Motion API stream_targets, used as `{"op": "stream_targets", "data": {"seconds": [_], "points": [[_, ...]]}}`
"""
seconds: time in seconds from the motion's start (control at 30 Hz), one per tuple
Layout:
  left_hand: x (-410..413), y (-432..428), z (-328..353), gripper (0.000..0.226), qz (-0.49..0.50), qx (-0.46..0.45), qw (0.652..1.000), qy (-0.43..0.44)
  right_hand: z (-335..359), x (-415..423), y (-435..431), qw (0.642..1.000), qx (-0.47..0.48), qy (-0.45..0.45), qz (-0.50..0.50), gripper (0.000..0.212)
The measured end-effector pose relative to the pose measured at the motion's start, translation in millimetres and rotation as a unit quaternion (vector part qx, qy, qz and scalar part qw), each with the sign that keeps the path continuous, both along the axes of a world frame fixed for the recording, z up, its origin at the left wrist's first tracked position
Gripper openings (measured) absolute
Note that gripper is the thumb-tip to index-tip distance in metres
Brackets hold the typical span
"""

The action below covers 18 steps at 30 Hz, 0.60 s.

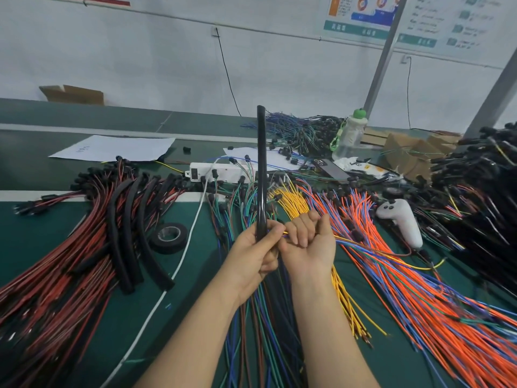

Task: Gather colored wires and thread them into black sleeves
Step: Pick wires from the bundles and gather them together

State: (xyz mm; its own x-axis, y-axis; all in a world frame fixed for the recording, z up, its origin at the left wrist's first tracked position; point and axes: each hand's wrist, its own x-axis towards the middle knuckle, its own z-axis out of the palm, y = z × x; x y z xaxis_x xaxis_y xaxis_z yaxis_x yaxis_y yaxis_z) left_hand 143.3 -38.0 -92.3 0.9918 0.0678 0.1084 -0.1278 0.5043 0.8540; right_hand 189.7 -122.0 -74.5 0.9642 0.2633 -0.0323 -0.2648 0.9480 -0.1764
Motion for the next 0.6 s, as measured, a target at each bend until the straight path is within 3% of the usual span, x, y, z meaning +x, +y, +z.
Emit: {"op": "stream_targets", "data": {"seconds": [0.2, 0.3, 0.37, 0.6], "points": [[-2.7, -5.3, 5.1, 0.015, 0.052, 0.083, 0.995, 0.019, 4.4, 0.6, -3.2, 0.998, -0.058, 0.006, -0.037, 0.044], [-0.4, -4.3, 14.2, 0.034, 0.052, -0.064, 0.996, 0.034, 6.6, 1.9, -10.6, 0.998, 0.004, 0.018, -0.055, 0.046], [-0.2, -0.3, 18.0, 0.032, 0.055, -0.122, 0.991, 0.014, 8.1, 0.7, -14.7, 0.998, 0.037, 0.019, -0.055, 0.046], [-3.1, -2.1, 13.3, 0.015, 0.089, -0.048, 0.995, -0.018, 11.0, -3.1, -13.9, 0.996, 0.08, 0.014, -0.043, 0.048]]}}
